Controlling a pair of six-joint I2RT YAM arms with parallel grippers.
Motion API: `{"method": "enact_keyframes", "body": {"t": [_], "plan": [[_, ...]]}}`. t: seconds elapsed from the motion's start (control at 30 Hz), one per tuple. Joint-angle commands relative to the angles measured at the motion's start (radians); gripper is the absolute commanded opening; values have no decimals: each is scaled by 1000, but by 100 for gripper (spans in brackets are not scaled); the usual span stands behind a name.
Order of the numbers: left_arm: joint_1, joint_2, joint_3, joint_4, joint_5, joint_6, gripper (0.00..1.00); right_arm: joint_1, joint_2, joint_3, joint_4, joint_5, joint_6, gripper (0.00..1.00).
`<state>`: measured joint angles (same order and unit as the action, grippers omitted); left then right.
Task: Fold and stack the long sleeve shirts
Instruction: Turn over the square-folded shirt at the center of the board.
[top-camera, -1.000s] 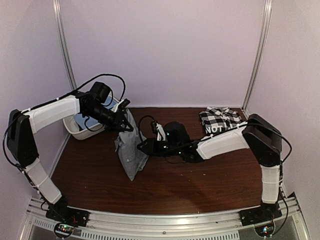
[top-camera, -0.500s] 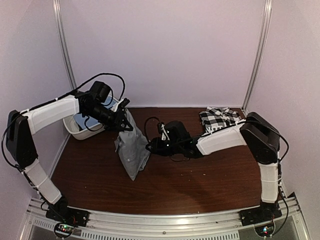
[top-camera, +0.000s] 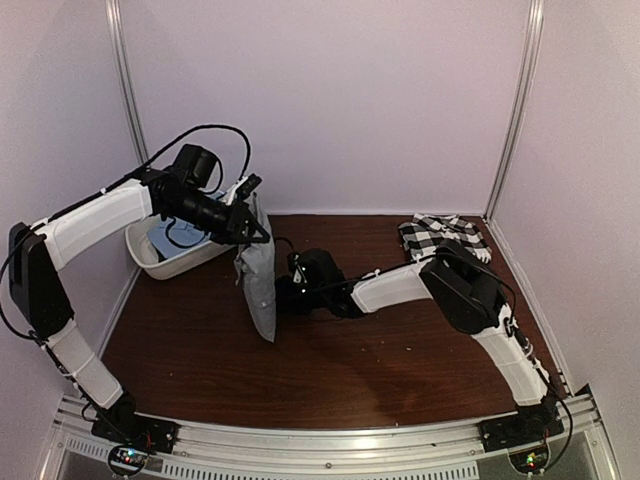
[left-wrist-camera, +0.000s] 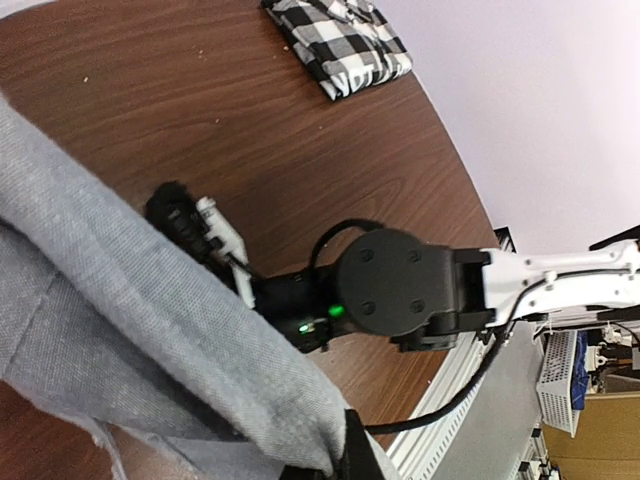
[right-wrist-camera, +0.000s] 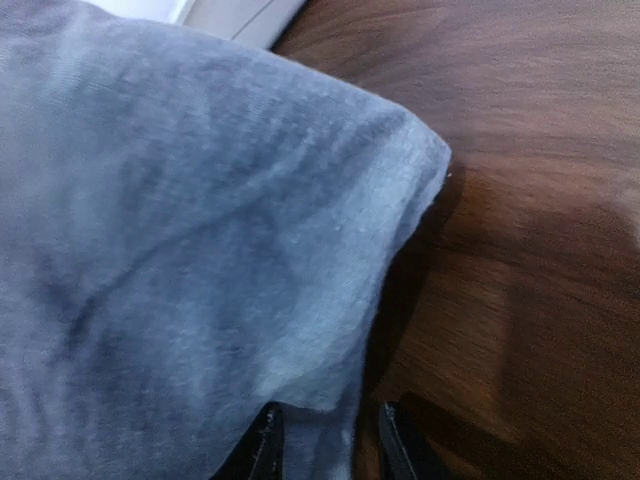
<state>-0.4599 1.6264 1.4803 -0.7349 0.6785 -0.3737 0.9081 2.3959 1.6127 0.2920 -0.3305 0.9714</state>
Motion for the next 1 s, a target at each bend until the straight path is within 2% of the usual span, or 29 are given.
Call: {"method": "enact_keyframes", "body": {"t": [0.0,0.1,0.2,0.4,0.7,0.97], "plan": [[-37,39,96,68,97,32,0,23,146,185,160,-120,115,35],[-59,77,99,89,114,33,0,40,239,339,174,-148,149,35],[-60,110,69,117,129,33,0,43,277,376,229,-149,191,35],[-64,136,4,159,174,38,0,22,243,282,282,-117,162,35],[-75,129,-77,203,195,46,0,-7,197,202,108,39,-43,35],[-77,117,-111,222,190,49,0,-76,120,65,129,105,-84,38]]}}
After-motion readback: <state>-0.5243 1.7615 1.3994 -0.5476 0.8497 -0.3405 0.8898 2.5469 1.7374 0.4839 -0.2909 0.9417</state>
